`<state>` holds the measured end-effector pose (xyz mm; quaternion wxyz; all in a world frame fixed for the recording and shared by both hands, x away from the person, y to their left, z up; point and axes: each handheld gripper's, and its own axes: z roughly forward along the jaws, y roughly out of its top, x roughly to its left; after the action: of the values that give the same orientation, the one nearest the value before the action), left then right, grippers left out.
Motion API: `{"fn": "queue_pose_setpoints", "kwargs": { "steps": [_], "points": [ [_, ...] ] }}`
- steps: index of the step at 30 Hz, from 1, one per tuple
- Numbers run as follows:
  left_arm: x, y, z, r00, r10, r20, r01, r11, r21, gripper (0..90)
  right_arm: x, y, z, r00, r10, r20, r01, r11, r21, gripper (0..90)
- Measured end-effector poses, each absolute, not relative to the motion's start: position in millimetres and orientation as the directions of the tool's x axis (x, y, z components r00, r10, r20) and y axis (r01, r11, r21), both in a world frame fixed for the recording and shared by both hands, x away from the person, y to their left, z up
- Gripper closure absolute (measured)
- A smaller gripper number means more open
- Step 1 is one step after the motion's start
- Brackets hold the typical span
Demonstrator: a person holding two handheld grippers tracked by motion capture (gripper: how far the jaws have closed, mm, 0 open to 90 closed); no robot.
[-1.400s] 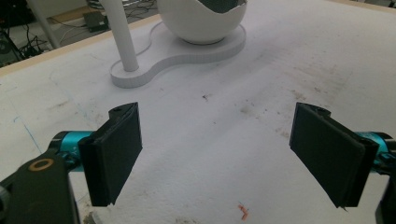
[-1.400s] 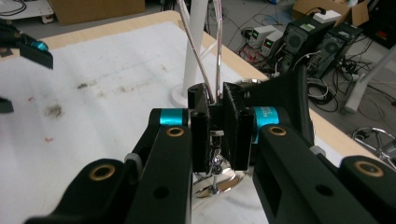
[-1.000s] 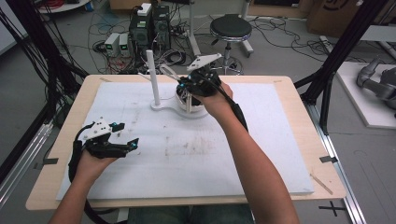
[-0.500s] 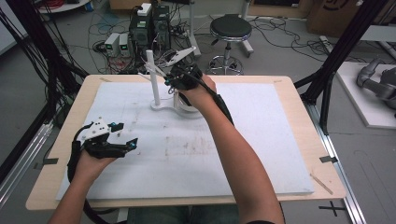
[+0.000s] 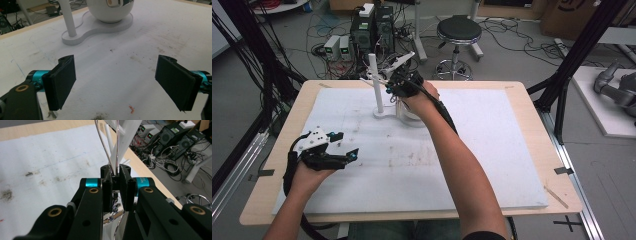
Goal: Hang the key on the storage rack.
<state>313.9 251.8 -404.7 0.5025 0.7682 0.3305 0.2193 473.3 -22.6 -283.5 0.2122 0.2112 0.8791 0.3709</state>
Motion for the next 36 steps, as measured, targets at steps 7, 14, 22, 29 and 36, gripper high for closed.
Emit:
{"fn": "queue_pose_setpoints", "kwargs": {
  "steps": [7,14,22,29,36],
  "points": [
    [313.4,252.4,-404.8,0.687,0.727,0.006,0.288,-0.28,0.916,16.9,480.0,-18.0,-292.6,-0.817,0.537,-0.21,0.234,0.641,0.731,82.7],
    [312.4,253.0,-404.4,0.684,0.729,0.005,0.288,-0.277,0.917,16.9,482.5,-12.9,-295.3,-0.812,0.543,-0.216,0.232,0.638,0.734,82.7],
    [312.5,252.9,-404.4,0.688,0.726,0.009,0.287,-0.282,0.915,16.9,484.1,-8.5,-294.9,-0.804,0.552,-0.222,0.244,0.646,0.724,82.7],
    [312.2,252.9,-404.4,0.685,0.728,0.002,0.29,-0.276,0.916,16.9,485.1,-7.7,-297.6,-0.797,0.559,-0.229,0.258,0.657,0.708,82.6],
    [312.4,253.1,-404.6,0.687,0.727,0.007,0.288,-0.282,0.915,16.9,482.8,-9.0,-294.7,-0.784,0.579,-0.226,0.262,0.638,0.724,69.5]
  ]
}}
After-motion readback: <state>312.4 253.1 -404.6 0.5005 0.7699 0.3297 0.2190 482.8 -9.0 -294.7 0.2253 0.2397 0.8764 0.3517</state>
